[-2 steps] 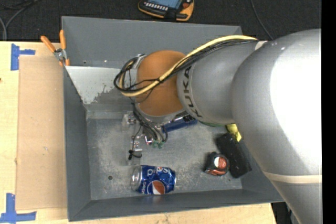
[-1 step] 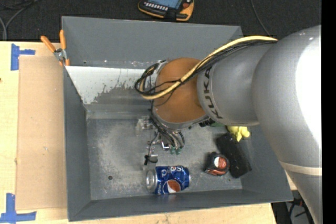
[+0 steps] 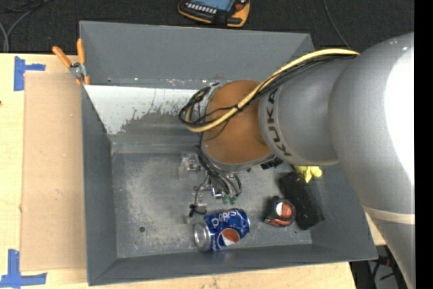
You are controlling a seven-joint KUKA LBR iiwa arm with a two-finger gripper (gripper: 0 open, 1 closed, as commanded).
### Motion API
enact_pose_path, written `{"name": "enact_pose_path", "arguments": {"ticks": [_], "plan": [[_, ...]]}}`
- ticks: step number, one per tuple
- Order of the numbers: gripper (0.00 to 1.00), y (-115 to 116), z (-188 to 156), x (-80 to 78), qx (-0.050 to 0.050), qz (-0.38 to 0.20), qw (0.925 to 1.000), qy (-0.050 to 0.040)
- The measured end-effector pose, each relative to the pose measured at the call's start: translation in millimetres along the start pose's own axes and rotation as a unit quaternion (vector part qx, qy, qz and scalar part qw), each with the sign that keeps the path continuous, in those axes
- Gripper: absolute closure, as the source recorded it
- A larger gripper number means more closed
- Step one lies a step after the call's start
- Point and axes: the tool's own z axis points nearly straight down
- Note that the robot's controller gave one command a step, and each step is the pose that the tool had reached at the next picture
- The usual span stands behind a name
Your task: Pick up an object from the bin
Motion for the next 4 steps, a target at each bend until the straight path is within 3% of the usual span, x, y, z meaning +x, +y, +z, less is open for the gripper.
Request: {"name": "enact_pose_path", "arguments": {"ticks": [1, 2, 3, 4], "plan": [[0.00, 11.1, -75.6, 11.9, 0.000, -0.109, 0.9940, 0.0016], [0.00, -28.8, -22.8, 20.4, 0.001, -0.013, 0.9999, 0.0034], [0.00, -25.4, -70.6, 5.4, 0.001, -0.038, 0.9993, 0.0032], [0.00, -94.9, -26.2, 19.8, 0.001, 0.026, 0.9996, 0.0065]]}}
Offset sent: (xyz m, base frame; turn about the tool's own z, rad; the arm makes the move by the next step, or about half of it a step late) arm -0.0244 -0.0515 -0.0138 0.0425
